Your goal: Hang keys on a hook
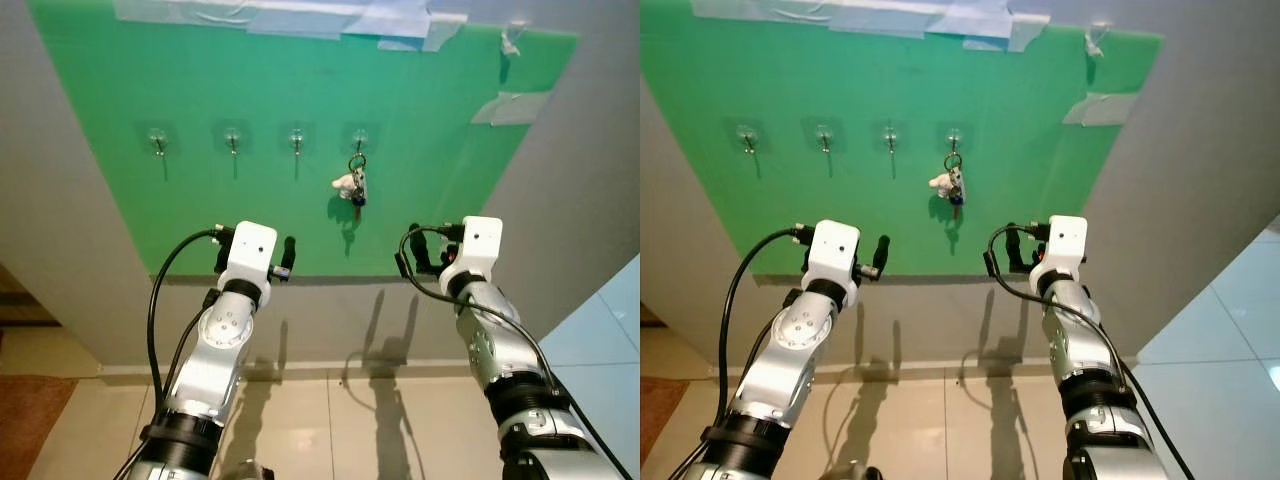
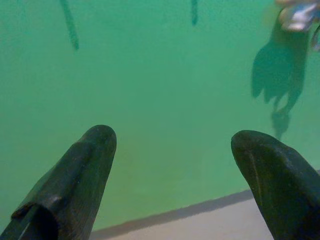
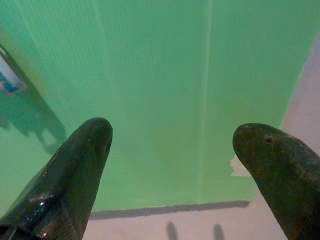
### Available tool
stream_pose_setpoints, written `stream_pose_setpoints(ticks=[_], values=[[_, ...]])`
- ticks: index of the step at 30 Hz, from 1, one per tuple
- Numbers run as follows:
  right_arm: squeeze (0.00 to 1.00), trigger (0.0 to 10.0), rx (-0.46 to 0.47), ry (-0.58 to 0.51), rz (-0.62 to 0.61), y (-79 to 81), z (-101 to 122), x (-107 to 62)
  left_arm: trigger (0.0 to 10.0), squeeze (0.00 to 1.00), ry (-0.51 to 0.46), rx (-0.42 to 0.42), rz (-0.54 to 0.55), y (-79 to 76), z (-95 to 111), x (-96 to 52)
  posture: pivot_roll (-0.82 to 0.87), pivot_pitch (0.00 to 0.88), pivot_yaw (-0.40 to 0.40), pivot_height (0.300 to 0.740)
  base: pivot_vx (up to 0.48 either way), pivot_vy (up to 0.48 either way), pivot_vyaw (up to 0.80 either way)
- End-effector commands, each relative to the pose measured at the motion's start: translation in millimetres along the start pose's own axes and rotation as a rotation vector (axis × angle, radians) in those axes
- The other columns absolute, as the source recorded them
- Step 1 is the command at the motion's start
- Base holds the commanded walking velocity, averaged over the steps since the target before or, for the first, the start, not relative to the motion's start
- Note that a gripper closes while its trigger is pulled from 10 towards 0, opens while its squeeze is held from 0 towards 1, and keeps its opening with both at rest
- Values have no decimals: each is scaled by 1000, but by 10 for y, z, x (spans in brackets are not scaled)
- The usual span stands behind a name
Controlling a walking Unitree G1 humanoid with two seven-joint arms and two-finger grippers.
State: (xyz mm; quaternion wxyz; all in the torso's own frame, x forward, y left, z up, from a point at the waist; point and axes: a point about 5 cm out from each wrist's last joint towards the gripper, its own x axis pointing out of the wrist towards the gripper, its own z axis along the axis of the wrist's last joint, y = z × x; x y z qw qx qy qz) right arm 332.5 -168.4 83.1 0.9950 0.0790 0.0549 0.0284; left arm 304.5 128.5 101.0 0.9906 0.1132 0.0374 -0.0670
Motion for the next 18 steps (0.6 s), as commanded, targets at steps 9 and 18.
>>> stream_pose_setpoints(ticks=[9, 18], values=[[0, 10000, 118, -22, -27, -5, -92, -191, 10000, 0, 34, -39, 95, 271, -119, -133, 17, 0, 76, 740, 0, 0, 0], [0, 10000, 76, 18, -34, 21, -125, -199, 10000, 0, -7, -36, 41, 196, 19, -62, 9, 0, 76, 740, 0, 0, 0]])
